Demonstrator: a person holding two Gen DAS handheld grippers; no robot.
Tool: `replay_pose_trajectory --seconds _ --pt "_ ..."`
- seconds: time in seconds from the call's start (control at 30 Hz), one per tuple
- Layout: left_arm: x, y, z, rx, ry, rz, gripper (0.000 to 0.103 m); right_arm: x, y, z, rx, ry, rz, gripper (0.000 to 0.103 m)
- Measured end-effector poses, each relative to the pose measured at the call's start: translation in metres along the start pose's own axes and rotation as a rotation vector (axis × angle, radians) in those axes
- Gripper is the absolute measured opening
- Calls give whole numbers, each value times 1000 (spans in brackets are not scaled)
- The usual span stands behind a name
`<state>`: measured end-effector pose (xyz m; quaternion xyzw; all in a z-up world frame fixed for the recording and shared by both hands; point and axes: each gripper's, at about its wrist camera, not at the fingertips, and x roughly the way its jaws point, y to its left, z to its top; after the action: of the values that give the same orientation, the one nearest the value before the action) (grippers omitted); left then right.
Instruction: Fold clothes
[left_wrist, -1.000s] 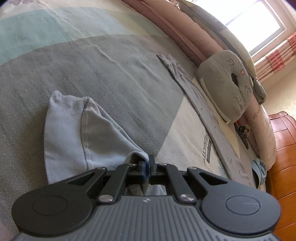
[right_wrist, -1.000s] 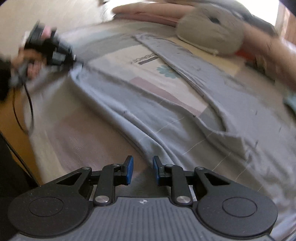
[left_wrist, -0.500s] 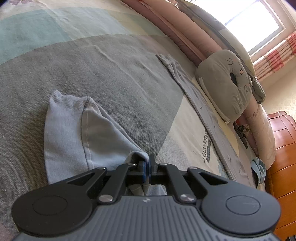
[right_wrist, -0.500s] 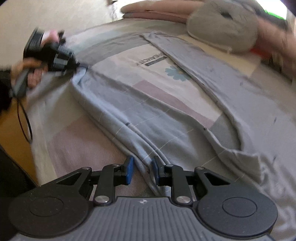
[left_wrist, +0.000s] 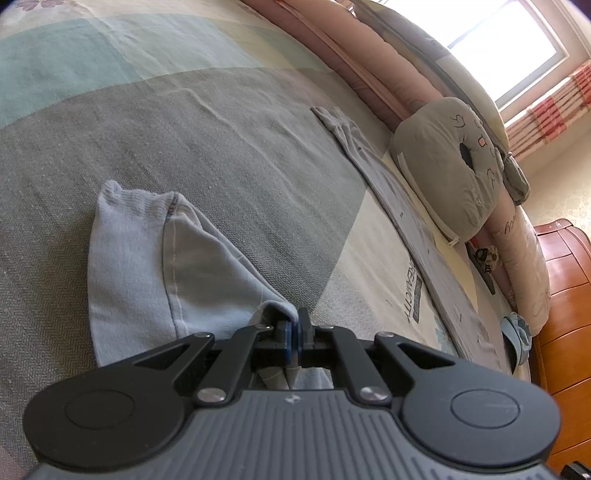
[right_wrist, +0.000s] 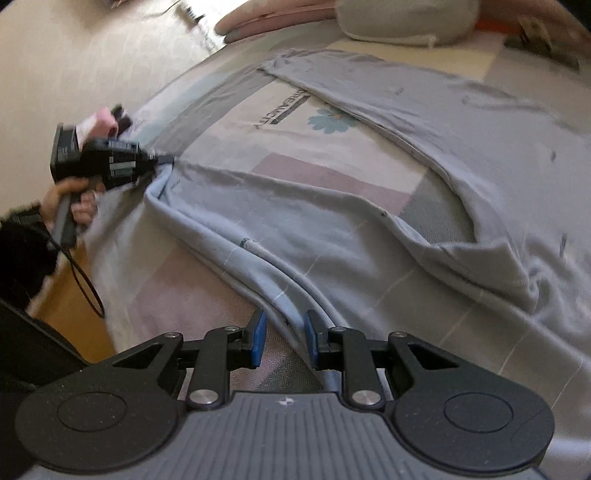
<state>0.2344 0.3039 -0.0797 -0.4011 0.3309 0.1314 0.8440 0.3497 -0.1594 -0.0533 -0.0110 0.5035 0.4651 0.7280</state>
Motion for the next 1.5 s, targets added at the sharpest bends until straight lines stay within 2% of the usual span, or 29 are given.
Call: replay_pose_trajectory --seconds 0.1,0.17,0.23,0.43,0.5,0.57,0.7,0.83,1.03,1.23,1.33,1.4,1.43,1.47,1.5 --pt "1 -1 0 1 3 3 3 0 -14 0 90 -20 42 26" --pt "1 -2 0 0 6 7 3 2 -8 1 52 -18 15 24" --pt "2 -3 0 1 7 12 3 5 8 3 -46 -2 -52 23" --pt "3 -4 -1 3 7 18 3 22 67 -11 -477 50 -321 21" --pt "-2 -6 0 7 5 22 3 25 78 -16 -566 56 -389 7" --pt "-13 -10 1 15 -2 29 2 23 80 -17 -583 56 -408 3" --pt "-33 -18 4 31 -15 44 2 4 78 -10 -524 33 -358 3" --pt "-58 -20 1 41 -15 70 2 -18 77 -5 -424 30 -233 3" --pt "-91 1 -12 25 16 157 2 -25 83 -23 -327 135 -46 2" --pt "-88 26 -32 -42 73 233 2 -3 86 -41 -310 222 -14 2" --pt "-89 20 -32 -26 63 151 3 3 85 -46 -294 230 -18 2" --pt "-89 13 -30 -6 77 53 18 6 80 -44 -269 238 -19 3" --pt "-90 13 -32 4 84 14 31 5 79 -44 -264 238 -16 5" --pt "-87 12 -34 5 103 9 40 5 79 -44 -266 235 -17 7" --pt "-84 11 -36 7 121 5 40 4 80 -44 -268 231 -19 7"
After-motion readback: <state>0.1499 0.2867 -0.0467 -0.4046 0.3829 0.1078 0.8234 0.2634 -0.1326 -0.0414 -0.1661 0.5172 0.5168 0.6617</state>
